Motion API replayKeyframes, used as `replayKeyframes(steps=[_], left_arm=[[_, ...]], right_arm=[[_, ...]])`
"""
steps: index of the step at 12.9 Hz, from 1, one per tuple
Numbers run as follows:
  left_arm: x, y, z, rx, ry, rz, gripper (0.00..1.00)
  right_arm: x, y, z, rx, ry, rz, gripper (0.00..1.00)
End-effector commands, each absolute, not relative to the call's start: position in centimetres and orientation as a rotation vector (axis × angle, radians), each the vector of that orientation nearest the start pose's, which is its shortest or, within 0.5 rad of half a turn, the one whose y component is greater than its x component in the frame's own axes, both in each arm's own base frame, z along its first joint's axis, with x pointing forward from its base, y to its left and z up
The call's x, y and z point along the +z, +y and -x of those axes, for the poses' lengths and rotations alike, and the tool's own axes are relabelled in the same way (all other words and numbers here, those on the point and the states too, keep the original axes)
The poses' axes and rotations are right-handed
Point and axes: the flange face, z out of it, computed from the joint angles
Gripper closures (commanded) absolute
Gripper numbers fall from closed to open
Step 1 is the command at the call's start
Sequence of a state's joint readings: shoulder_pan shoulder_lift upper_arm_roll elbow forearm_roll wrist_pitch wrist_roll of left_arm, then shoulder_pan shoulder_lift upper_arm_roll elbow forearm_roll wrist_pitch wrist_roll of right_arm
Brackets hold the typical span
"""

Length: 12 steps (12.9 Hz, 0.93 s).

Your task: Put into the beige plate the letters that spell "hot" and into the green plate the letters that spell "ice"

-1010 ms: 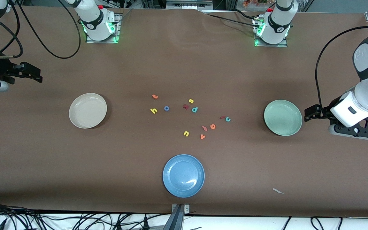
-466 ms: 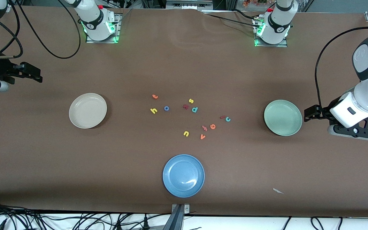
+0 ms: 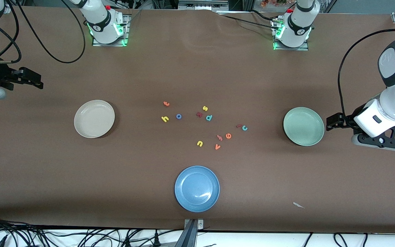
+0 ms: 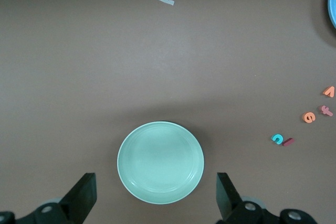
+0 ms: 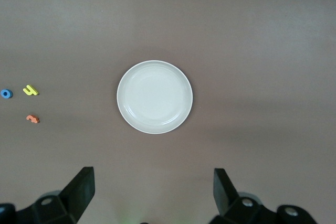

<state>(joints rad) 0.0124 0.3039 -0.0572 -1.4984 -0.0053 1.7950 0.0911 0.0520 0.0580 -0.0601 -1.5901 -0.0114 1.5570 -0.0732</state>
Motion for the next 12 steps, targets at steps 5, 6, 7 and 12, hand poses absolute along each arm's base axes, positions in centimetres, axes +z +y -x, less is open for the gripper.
replayKeyframes(steps=[5,6,7,12], left_arm=[[49.6,-2.72,-64.9,0.018,0.223,3.146,0.0],[49.6,-2.74,-64.9,0.018,0.222,3.147,0.0],[49.6,-2.93,-64.89,0.018,0.227,3.147,0.0],[49.39,-3.32,-64.9,0.026,0.2,3.149,0.0]], right_arm=[[58.42,-0.48,-56.66,0.148,-0.088,3.126,0.0],[58.42,-0.47,-56.66,0.148,-0.088,3.124,0.0],[58.42,-0.47,-56.66,0.148,-0.088,3.124,0.0],[58.42,-0.47,-56.66,0.148,-0.088,3.124,0.0]])
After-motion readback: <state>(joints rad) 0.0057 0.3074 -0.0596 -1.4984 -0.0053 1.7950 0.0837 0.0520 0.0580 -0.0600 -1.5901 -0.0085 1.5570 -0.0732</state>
